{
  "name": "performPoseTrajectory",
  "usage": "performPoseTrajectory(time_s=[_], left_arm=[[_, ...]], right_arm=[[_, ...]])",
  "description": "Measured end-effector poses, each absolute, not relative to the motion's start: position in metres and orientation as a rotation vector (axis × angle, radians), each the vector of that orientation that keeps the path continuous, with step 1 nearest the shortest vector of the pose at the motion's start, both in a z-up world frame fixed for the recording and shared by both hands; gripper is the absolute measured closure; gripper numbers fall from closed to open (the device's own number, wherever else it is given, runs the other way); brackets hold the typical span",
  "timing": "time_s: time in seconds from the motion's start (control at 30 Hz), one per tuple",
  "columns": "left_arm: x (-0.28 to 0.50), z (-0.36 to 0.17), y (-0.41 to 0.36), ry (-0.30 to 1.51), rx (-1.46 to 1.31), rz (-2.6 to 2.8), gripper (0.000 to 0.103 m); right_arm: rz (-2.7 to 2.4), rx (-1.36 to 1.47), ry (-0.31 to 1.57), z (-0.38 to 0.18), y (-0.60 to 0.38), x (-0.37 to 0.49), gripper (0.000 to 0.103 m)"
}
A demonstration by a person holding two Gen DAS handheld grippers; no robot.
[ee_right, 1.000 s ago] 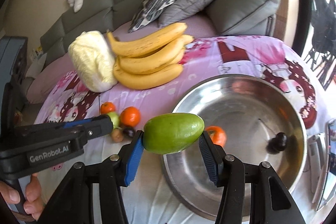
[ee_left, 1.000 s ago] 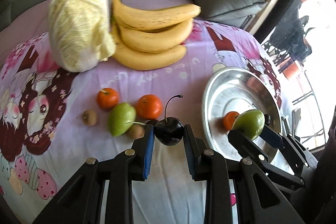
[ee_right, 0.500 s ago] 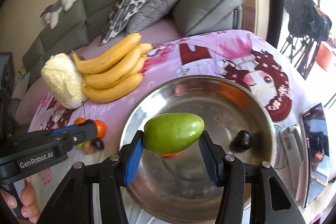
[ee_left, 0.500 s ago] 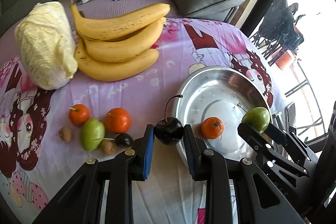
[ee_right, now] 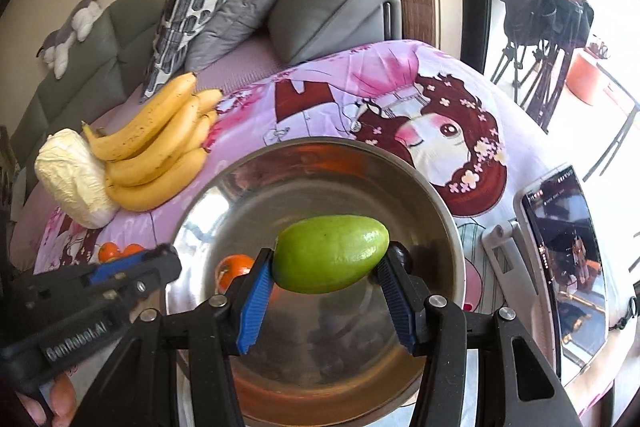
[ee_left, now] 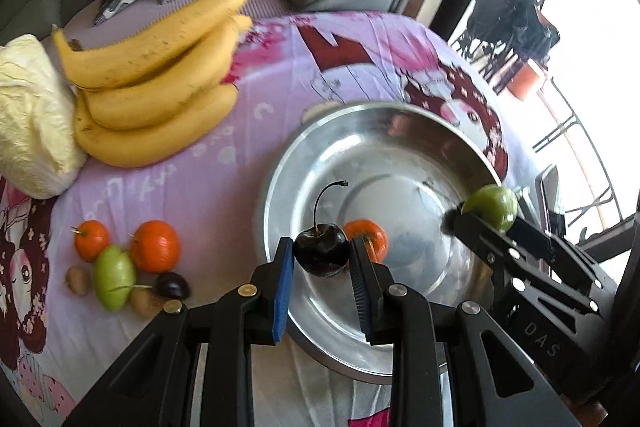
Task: Organize fruits
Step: 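Lower the mango with the right tool while the left tool lowers the cherry into the bowl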
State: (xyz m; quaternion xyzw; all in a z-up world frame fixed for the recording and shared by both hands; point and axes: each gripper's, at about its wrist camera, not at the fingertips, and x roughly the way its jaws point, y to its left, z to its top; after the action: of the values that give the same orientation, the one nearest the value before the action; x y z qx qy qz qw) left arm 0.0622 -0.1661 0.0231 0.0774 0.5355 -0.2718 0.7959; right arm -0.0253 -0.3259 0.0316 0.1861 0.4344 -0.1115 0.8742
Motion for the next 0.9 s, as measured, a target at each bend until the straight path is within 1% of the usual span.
performPoseTrajectory(time_s=[0.9], left_arm=[[0.058, -0.007, -0.174, 1.223, 0.221, -0.567, 0.074]], right_arm=[[-0.234, 0.374, 0.998, 0.009, -0.321, -0.015, 0.047]])
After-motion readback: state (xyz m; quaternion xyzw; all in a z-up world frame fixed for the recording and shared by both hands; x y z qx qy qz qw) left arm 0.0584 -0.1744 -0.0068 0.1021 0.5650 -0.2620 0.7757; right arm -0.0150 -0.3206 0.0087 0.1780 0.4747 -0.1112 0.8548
